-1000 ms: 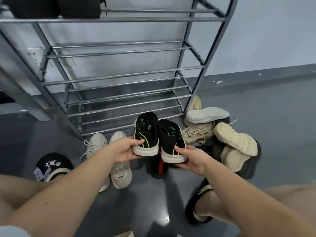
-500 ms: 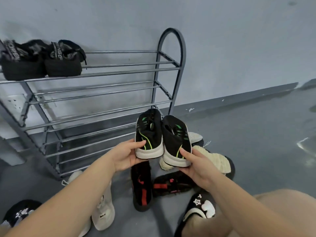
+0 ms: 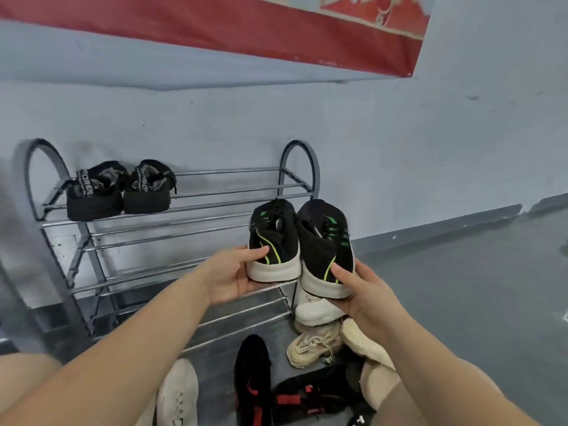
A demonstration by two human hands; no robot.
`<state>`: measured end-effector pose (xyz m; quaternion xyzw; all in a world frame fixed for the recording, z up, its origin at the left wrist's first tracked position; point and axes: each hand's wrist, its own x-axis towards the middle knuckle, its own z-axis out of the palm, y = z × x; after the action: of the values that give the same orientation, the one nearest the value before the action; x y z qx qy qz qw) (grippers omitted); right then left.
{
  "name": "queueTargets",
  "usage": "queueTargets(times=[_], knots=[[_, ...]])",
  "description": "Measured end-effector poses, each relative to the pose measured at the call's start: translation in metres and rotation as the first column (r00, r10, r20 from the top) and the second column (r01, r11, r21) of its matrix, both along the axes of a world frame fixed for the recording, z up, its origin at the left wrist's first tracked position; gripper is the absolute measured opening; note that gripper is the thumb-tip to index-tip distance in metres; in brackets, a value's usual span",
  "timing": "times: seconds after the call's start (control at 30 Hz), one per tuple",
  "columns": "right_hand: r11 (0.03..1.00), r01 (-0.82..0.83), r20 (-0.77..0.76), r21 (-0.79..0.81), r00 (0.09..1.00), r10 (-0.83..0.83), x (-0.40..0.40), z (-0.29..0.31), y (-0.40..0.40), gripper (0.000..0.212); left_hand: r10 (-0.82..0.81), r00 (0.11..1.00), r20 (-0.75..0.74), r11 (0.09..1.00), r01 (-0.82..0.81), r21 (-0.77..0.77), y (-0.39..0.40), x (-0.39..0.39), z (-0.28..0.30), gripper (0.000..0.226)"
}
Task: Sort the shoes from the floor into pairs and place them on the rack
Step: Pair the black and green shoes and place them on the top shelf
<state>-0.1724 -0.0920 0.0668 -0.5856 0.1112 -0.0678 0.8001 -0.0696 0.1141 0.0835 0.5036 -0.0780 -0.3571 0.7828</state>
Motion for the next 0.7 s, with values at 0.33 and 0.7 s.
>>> queueTargets(times=[0.33,0.7], knots=[[0.994,-0.084,0.082,-0.074,0.992,0.09,0.036,0.048,-0.005,0.037,0.05,0.996,0.072,0.999,-0.05,-0.003,0.014,0.011,0.04,0.038],[0.996,-0.086,0.037,-0.037,0.995,0.088,0.128,0.054,0.004,0.04,0.176,0.975,0.136,0.984,-0.179,0.005,0.021,0.085,0.043,0.031]])
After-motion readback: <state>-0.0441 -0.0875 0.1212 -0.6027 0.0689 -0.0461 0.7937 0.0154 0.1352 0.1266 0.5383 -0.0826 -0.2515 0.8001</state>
